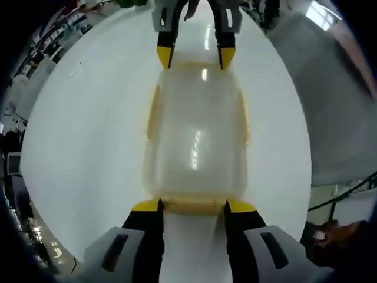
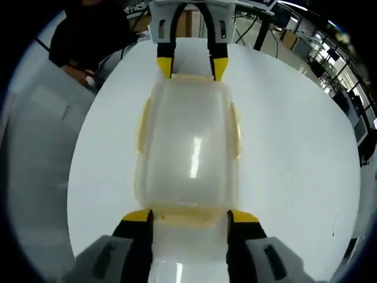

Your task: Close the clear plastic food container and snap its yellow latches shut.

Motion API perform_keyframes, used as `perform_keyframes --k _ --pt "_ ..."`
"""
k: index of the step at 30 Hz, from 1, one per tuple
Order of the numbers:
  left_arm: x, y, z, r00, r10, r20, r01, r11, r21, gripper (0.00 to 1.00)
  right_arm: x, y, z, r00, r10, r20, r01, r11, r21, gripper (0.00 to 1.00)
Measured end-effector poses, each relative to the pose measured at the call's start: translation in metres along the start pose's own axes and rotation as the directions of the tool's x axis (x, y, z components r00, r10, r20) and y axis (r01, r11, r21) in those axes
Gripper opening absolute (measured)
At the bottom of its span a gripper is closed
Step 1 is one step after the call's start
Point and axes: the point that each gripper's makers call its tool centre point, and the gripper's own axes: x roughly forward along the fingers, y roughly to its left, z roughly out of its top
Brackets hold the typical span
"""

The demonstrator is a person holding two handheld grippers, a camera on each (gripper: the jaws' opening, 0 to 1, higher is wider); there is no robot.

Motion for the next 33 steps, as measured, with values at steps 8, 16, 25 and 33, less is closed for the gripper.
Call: perform_keyframes --k 8,16,25,33 --pt "-0.001 0.001 0.001 0.999 0.017 0.027 -0.015 0.998 -0.069 0.37 -0.007 0.001 0.002 0.998 -0.004 0.060 0.004 1.000 0.004 0.37" --pt "-0.003 -0.006 0.002 1.000 -0.001 0.025 0.002 0.997 -0.071 0.37 -0.003 0.001 -0.002 0.999 0.032 0.041 -0.032 0.999 0.002 0.36" --pt "-0.027 -0.015 0.011 0.999 0.001 0.037 0.003 0.995 -0.100 0.37 -0.026 0.010 0.001 0.997 0.041 0.066 -0.040 0.999 -0.013 0.36" --pt "-0.049 -0.009 0.031 0.998 0.041 0.039 -0.037 0.995 -0.092 0.37 -0.055 0.004 -0.002 0.997 0.002 0.072 -0.001 1.000 -0.027 0.36"
